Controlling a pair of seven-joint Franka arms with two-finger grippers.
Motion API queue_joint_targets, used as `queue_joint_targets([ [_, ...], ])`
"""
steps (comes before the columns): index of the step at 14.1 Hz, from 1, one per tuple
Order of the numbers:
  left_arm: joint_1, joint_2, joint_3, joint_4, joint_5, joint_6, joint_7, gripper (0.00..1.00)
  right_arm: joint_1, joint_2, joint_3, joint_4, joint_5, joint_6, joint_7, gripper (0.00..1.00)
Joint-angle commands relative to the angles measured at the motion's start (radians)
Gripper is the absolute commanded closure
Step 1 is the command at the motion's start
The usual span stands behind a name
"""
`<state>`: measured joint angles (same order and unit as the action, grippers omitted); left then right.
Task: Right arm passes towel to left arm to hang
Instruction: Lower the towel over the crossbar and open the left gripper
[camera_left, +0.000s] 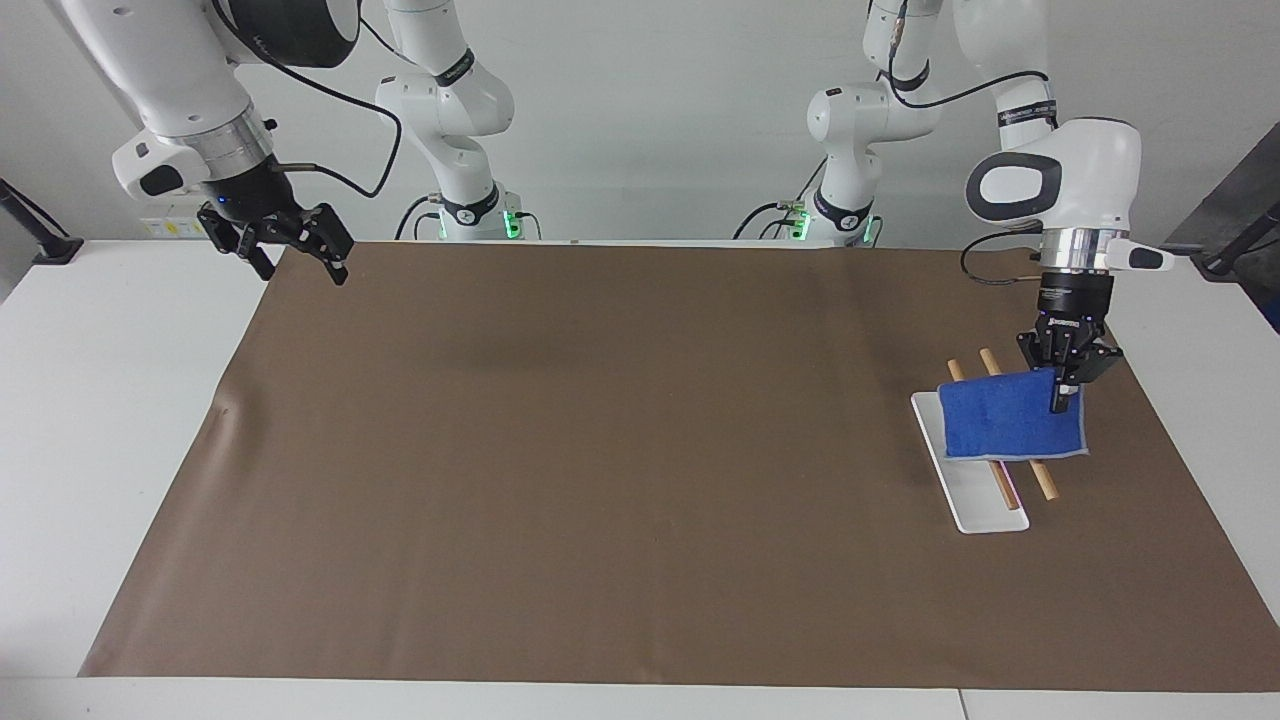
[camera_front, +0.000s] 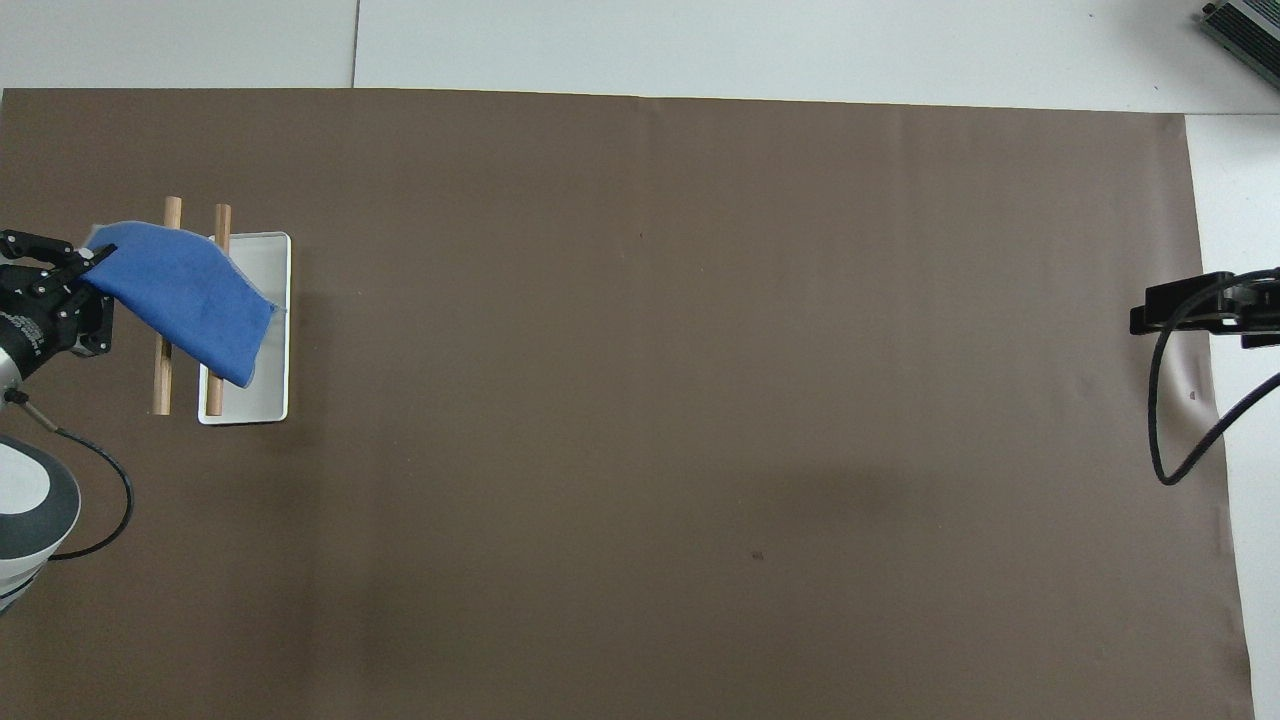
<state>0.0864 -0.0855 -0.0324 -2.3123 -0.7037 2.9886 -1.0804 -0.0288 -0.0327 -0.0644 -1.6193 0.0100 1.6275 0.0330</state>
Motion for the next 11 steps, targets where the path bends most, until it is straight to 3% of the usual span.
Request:
queue_joint_targets([
  [1,0.015,0.012,-0.011,-0.016,-0.002,0.052,-0.027,1.0,0.013,-0.023,-0.015,0.002,-0.053,-0.035,-0.011,0.0],
  [4,0.053,0.035,-0.012,-0.016,-0.002,0.049,-0.033,1.0,0.013,-0.03,-0.015,-0.004,-0.053,-0.038,-0.01,0.0],
  [7,0.073,0.059,-0.011,-0.018,-0.002,0.049,-0.032,0.88,-0.005,-0.033,-0.017,-0.008,-0.041,-0.038,-0.008,0.0],
  [8,0.084,0.059,-0.011,-0.018,-0.002,0.047,-0.029,0.76,-0.002,-0.033,-0.017,-0.008,-0.041,-0.037,-0.008,0.0],
  [9,0.093,0.059,-0.011,-0.016,-0.002,0.04,-0.021,0.22,0.004,-0.033,-0.017,-0.008,-0.041,-0.038,-0.008,0.0],
  [10,0.095,0.059,-0.011,-0.016,-0.002,0.036,-0.012,0.0,0.007,-0.033,-0.017,-0.008,-0.041,-0.037,-0.007,0.0],
  [11,0.098,0.059,-0.009,-0.016,-0.002,0.036,-0.009,0.0,0.01,-0.033,-0.017,-0.008,-0.041,-0.037,-0.007,0.0],
])
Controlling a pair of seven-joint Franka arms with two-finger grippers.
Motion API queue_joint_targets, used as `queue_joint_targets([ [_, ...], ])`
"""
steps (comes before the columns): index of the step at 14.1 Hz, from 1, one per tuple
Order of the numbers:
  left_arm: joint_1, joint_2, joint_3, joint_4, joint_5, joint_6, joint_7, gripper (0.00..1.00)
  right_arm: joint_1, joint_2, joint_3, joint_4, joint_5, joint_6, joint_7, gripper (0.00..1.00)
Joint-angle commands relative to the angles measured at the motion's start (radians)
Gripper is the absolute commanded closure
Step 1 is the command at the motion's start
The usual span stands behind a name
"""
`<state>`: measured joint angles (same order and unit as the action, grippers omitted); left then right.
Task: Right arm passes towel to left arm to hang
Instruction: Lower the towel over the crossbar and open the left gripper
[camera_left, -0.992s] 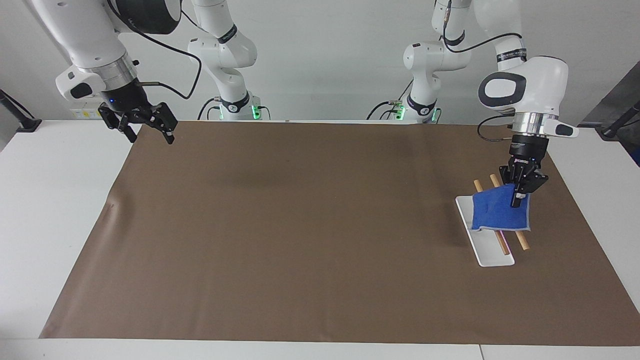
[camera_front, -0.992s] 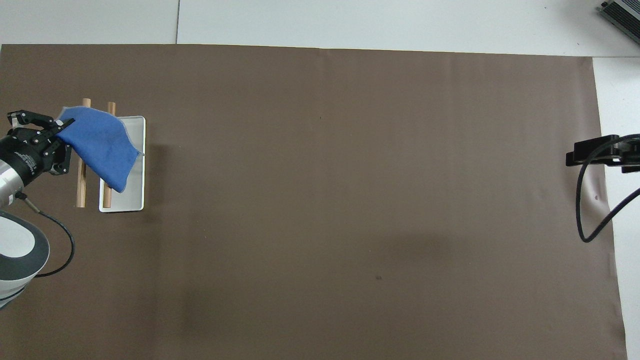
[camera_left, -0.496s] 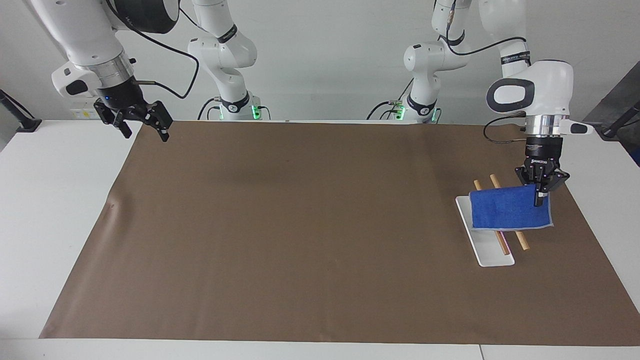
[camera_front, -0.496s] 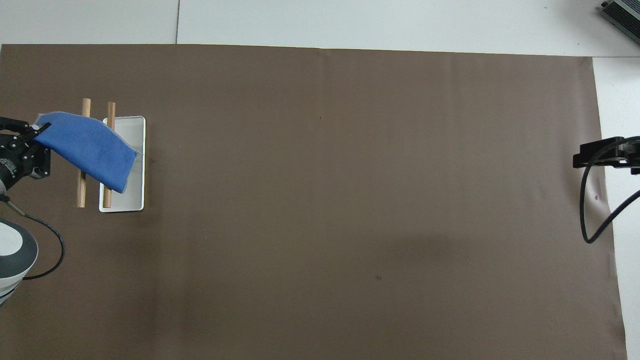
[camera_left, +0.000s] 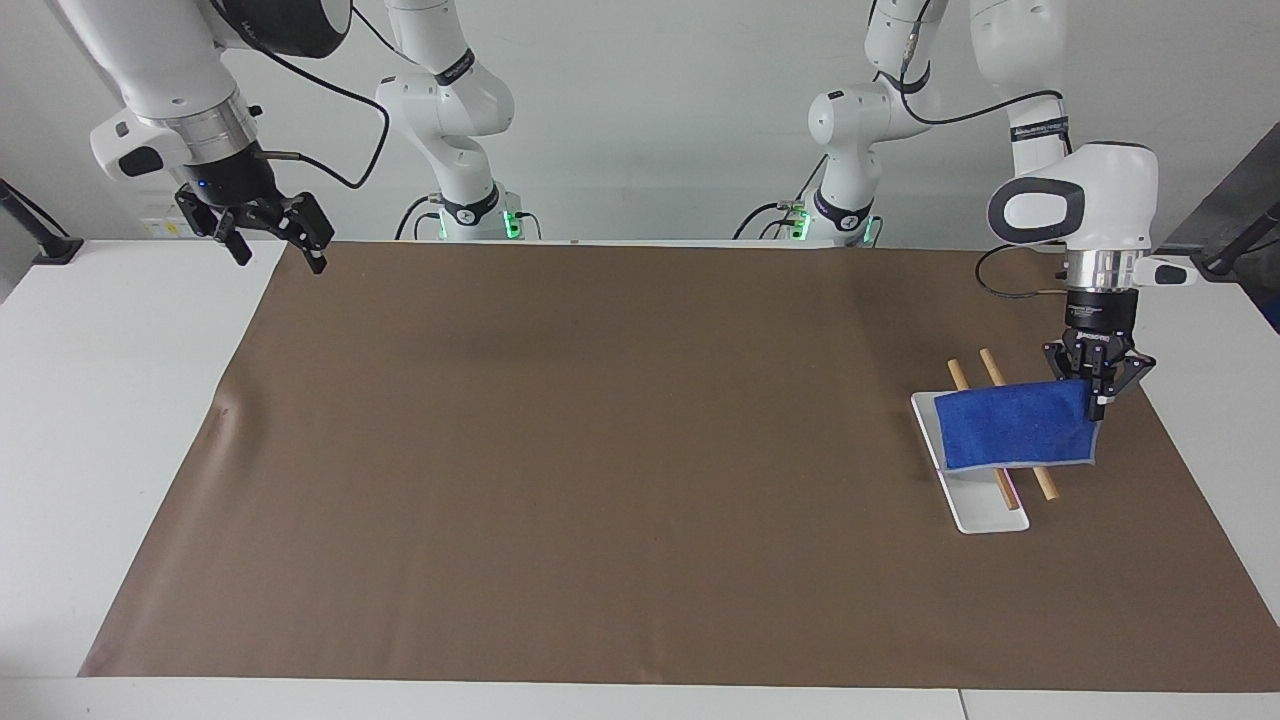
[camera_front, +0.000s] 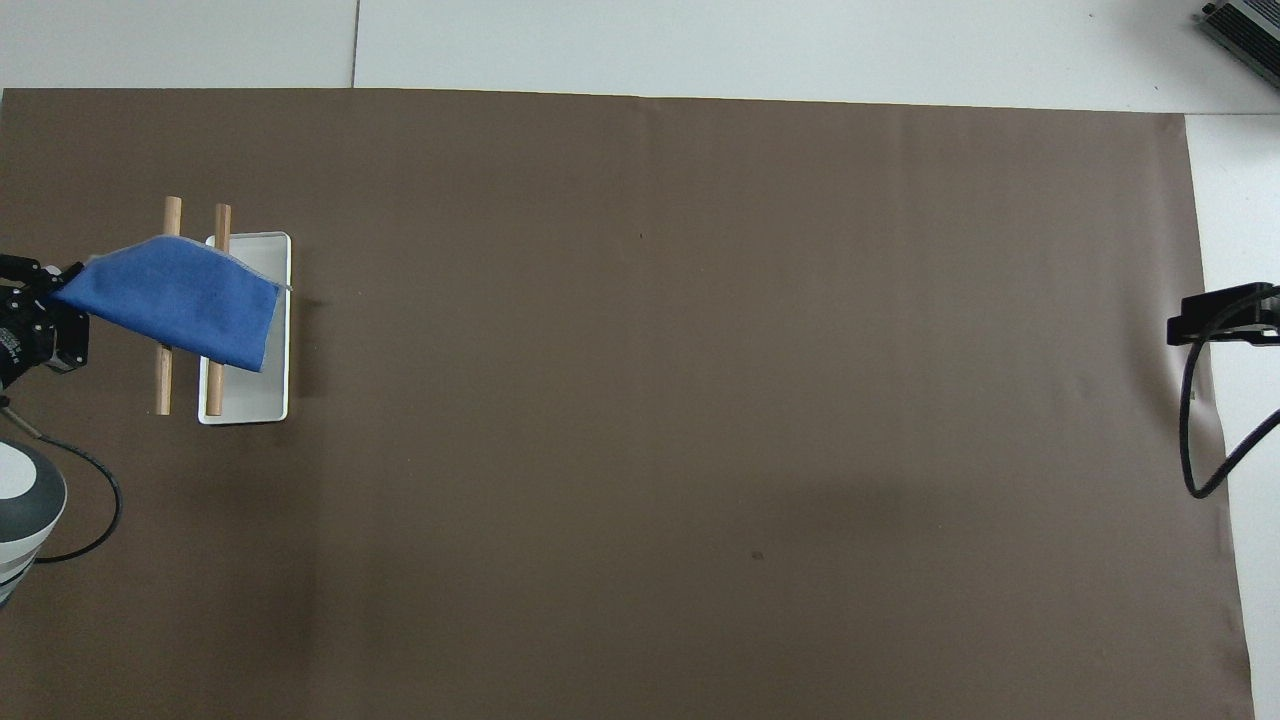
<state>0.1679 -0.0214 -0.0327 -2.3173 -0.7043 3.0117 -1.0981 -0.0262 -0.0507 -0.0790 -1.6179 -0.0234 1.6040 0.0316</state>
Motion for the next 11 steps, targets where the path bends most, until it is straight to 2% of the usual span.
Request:
queue_joint_targets([
  [1,0.024,-0.005,-0.009,-0.007,0.0,0.013,0.014,0.0,0.008,-0.015,-0.004,-0.01,-0.007,-0.013,-0.004,0.0],
  [11,0.076,-0.032,-0.006,0.042,0.011,-0.046,0.073,0.0,0.009,-0.012,0.004,0.001,-0.012,-0.038,-0.021,0.0],
])
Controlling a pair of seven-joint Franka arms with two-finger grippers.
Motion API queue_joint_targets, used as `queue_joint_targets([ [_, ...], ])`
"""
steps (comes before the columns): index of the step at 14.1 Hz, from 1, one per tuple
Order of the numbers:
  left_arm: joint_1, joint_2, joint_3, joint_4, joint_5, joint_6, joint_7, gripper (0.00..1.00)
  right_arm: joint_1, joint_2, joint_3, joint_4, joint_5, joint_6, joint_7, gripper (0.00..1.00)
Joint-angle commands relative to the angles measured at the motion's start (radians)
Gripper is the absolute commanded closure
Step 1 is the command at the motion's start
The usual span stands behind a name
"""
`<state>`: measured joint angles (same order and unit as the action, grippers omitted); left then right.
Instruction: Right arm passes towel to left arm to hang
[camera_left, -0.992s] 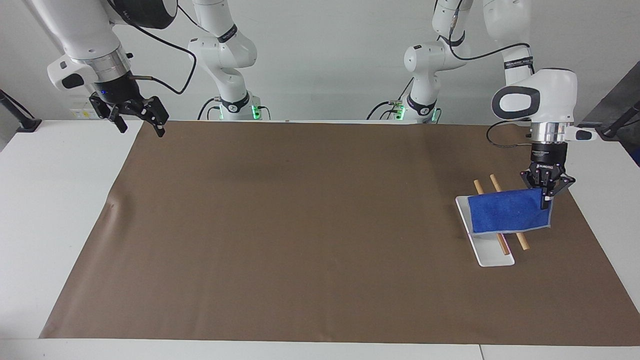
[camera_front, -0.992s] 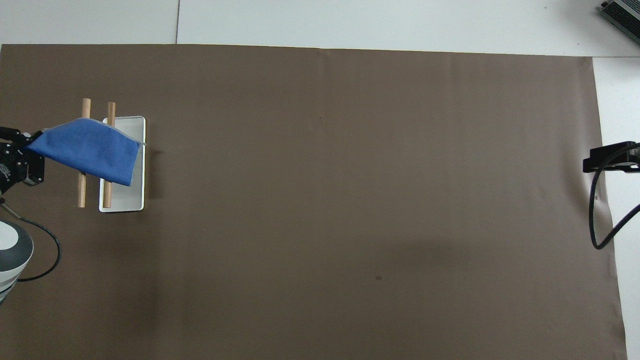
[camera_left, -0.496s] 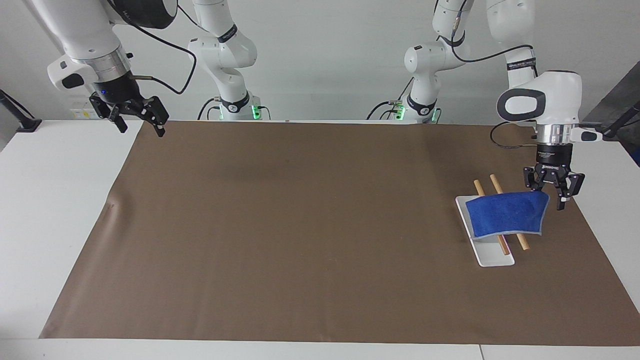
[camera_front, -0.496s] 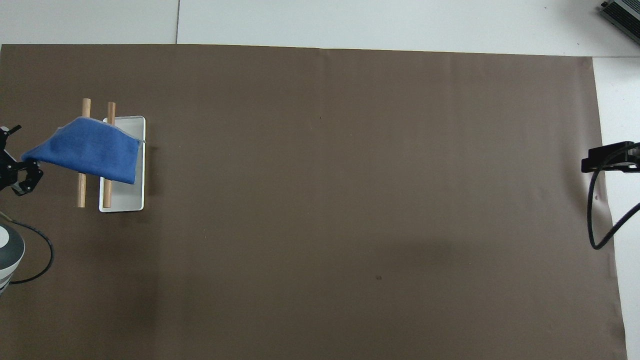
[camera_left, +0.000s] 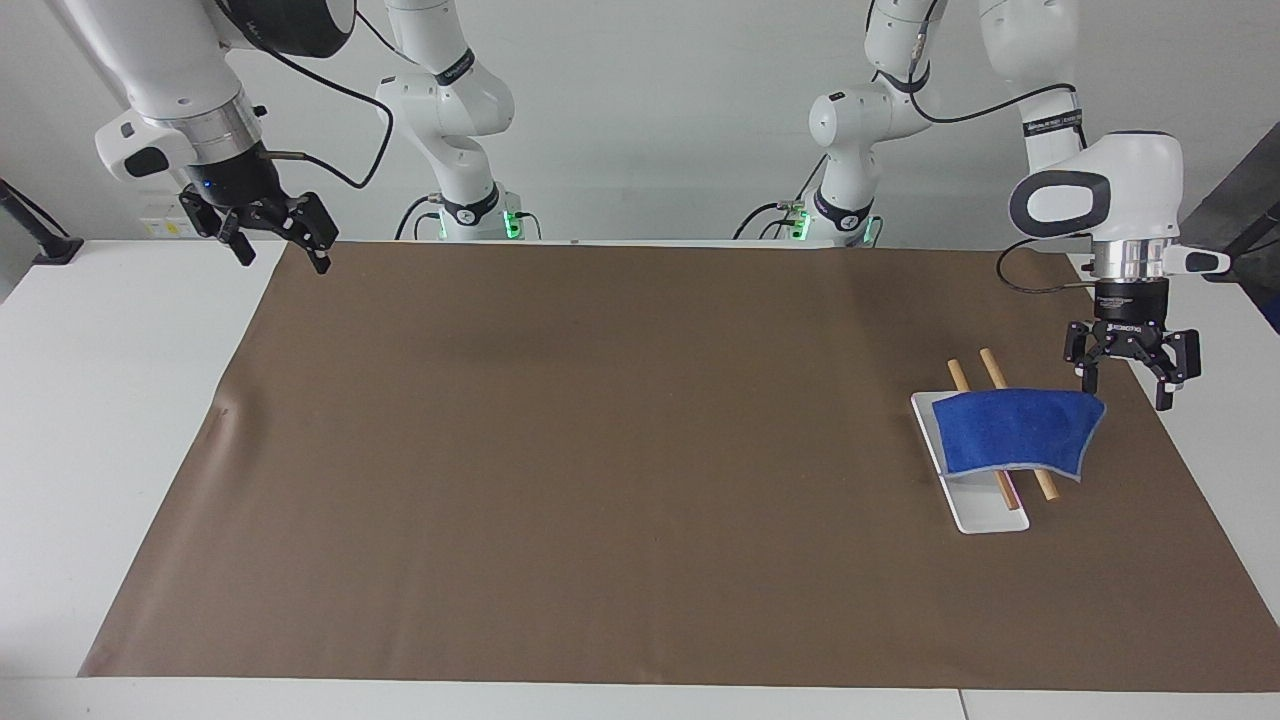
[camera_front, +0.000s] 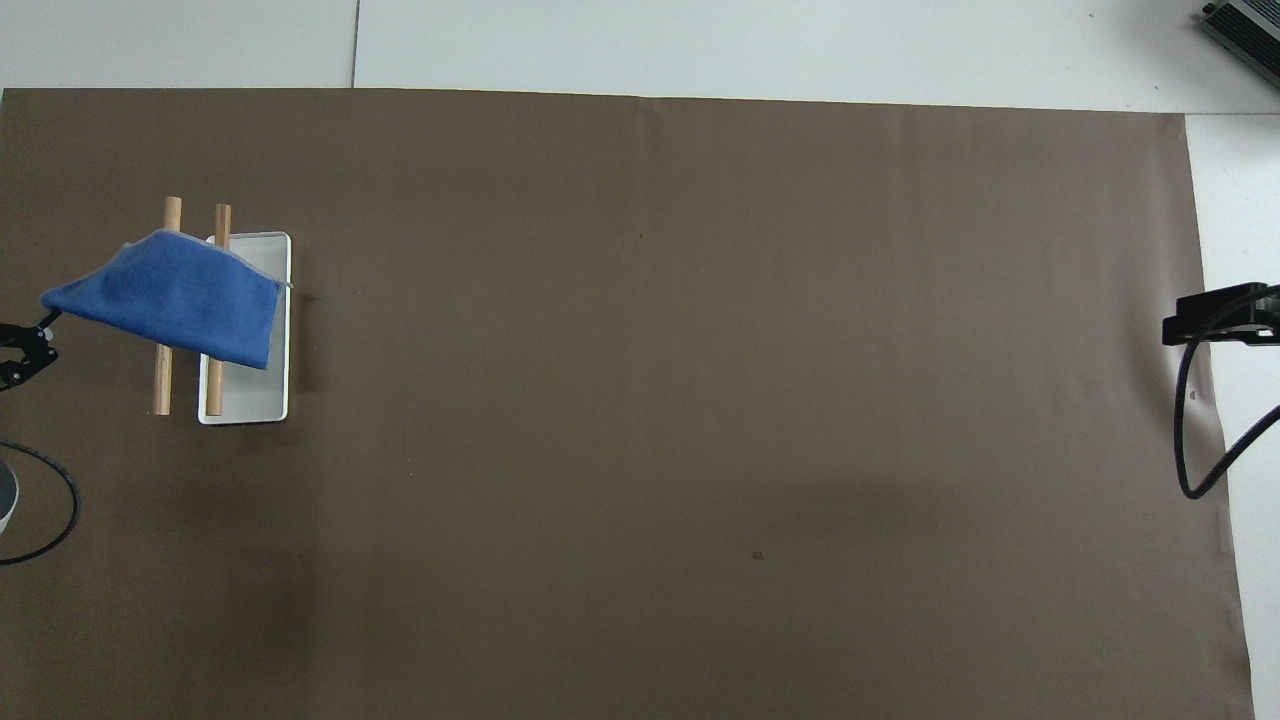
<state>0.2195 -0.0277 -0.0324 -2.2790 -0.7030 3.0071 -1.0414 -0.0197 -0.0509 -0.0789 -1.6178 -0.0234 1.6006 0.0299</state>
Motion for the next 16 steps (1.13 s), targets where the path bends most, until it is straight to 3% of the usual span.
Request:
queue_joint_targets([
  [1,0.024,-0.032,-0.004,0.004,0.01,-0.042,0.018,0.0,0.012,-0.007,0.005,0.015,-0.016,-0.057,-0.021,0.0],
  [7,0.003,-0.031,-0.007,0.042,0.014,-0.042,0.058,0.0,0.021,-0.015,0.002,0.003,-0.001,-0.073,-0.012,0.0],
  [16,-0.25,-0.015,-0.012,0.153,0.033,-0.053,0.063,0.0,0.021,-0.017,0.002,0.003,-0.001,-0.071,-0.016,0.0],
])
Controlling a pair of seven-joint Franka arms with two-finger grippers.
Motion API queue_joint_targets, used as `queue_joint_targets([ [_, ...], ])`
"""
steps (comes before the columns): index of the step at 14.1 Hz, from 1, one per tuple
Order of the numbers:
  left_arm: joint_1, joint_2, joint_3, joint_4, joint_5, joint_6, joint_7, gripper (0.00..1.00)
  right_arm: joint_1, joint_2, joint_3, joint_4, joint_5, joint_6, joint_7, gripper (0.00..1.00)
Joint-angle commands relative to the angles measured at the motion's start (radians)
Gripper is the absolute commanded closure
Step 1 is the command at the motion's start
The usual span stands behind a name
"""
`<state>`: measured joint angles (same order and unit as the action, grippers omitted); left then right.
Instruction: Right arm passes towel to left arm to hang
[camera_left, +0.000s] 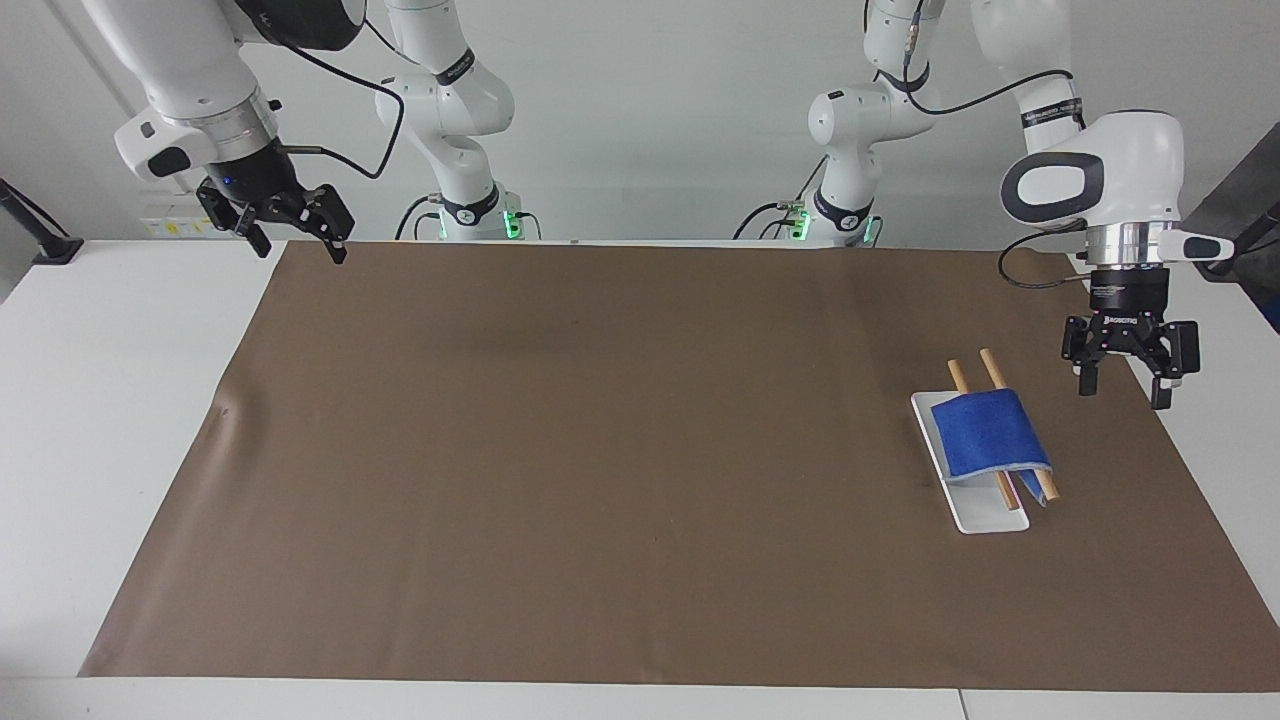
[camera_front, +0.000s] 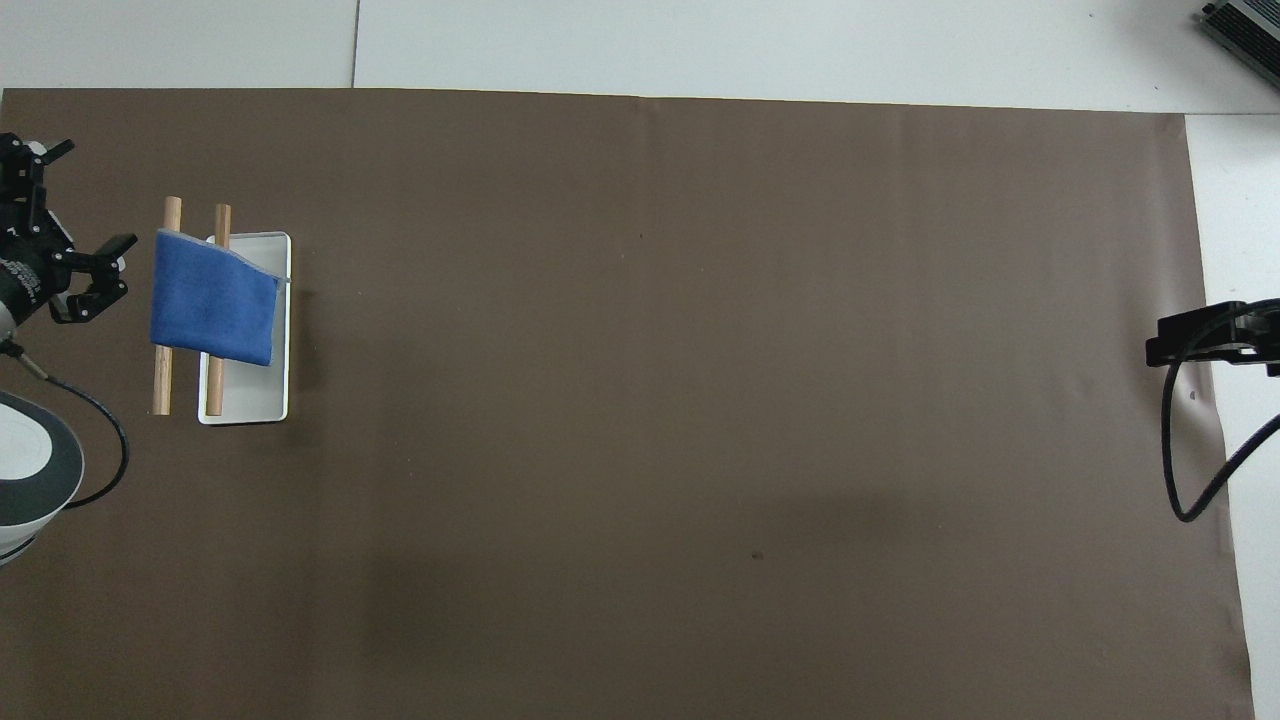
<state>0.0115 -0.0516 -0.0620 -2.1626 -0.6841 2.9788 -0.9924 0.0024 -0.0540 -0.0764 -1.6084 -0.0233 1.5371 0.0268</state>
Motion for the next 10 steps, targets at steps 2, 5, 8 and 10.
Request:
queue_joint_targets([
  [2,-0.061,0.007,0.017,0.041,0.062,-0.035,0.061,0.0,-0.001,-0.012,0.0,-0.007,-0.001,-0.003,-0.011,0.0],
  [5,-0.061,0.013,0.017,0.107,0.202,-0.141,0.161,0.0,-0.002,-0.012,0.003,-0.007,0.0,-0.006,-0.015,0.0],
  [8,-0.059,0.015,0.017,0.17,0.421,-0.248,0.176,0.0,-0.004,-0.014,0.003,-0.007,0.0,-0.008,-0.015,0.0],
  [10,-0.058,0.031,0.017,0.26,0.587,-0.393,0.198,0.0,-0.002,-0.012,0.003,-0.007,0.0,-0.008,-0.015,0.0],
])
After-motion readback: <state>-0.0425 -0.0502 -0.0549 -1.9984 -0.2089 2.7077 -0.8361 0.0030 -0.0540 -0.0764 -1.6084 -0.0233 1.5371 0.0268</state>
